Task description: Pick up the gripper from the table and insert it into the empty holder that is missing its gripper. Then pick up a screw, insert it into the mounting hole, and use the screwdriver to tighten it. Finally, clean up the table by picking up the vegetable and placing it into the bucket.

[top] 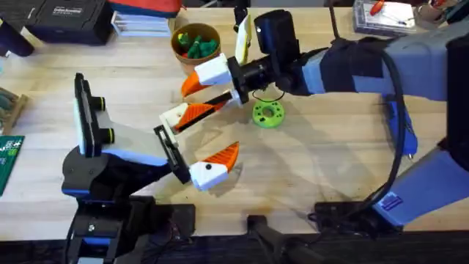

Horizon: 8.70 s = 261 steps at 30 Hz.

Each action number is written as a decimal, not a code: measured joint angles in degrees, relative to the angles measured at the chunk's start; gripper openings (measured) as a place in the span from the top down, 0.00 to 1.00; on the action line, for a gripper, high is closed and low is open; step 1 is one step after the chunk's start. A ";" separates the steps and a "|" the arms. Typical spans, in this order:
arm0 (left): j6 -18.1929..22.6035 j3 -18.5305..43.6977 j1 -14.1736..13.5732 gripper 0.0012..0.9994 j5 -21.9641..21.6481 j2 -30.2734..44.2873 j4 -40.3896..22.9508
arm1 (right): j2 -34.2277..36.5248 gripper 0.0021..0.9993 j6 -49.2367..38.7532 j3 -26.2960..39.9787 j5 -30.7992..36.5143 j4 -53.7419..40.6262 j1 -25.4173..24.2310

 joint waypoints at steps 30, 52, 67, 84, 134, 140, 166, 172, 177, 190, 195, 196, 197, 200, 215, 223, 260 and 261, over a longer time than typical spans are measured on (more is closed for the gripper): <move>0.00 0.00 0.00 0.01 0.07 0.00 0.00 | -20.44 0.00 -36.38 12.50 40.95 -55.14 -10.47; 0.00 0.00 0.00 0.01 0.17 0.00 0.00 | -19.55 0.19 -45.88 7.16 62.87 -66.82 2.40; 0.00 0.00 0.00 0.01 0.17 0.00 0.00 | -13.05 0.66 -44.60 6.78 62.89 -64.39 4.13; 0.00 0.00 0.00 0.01 0.16 -0.01 -0.01 | -10.31 0.78 -44.57 6.78 63.56 -64.16 4.79; 5.40 0.00 0.00 0.01 3.32 0.00 -0.37 | -11.47 0.99 -44.29 47.69 64.99 -90.89 17.59; 6.08 0.00 0.00 0.01 3.69 0.00 -0.44 | -11.05 0.99 -42.60 47.71 64.97 -88.67 22.31; 6.21 0.00 0.00 0.01 4.28 0.00 -0.51 | -4.65 0.99 -40.89 47.74 62.91 -84.06 25.29; 6.25 0.00 0.00 0.01 4.31 -0.02 -0.50 | -4.61 0.99 -40.89 47.74 62.15 -83.84 25.29; 6.25 0.00 0.00 0.01 4.31 0.00 -0.50 | -4.60 0.99 -40.94 47.74 61.13 -83.84 25.46; 6.26 0.00 0.00 0.01 4.31 -0.01 -0.50 | -4.37 0.99 -41.37 47.75 60.42 -84.35 25.58; 5.53 -0.02 0.02 0.01 4.30 0.07 -0.61 | -2.97 0.99 -41.38 48.28 60.05 -84.37 25.55; 5.51 -0.02 0.02 0.01 4.33 0.05 -0.61 | -2.78 0.99 -41.38 48.41 60.03 -84.25 25.55; 5.47 -0.02 0.02 0.01 4.43 0.07 -0.61 | -2.68 0.99 -41.38 48.50 60.05 -84.18 25.55; 5.47 -0.02 0.00 0.01 4.67 0.05 -0.63 | -2.47 0.99 -41.39 48.58 60.05 -84.02 25.55; 5.75 -0.02 0.00 0.01 4.68 0.00 -0.61 | -2.03 0.99 -41.38 48.61 60.05 -83.17 25.55; 5.71 -0.02 0.00 0.01 4.70 0.00 -0.61 | -2.03 0.99 -41.38 48.61 60.05 -83.67 25.55; 4.51 -0.11 -0.59 0.01 7.87 0.26 -1.05 | -0.06 0.99 -41.40 49.38 60.31 -85.95 25.47; 4.51 -0.11 -0.59 0.01 7.93 0.26 -1.05 | -0.06 0.99 -41.40 49.40 60.31 -86.02 25.47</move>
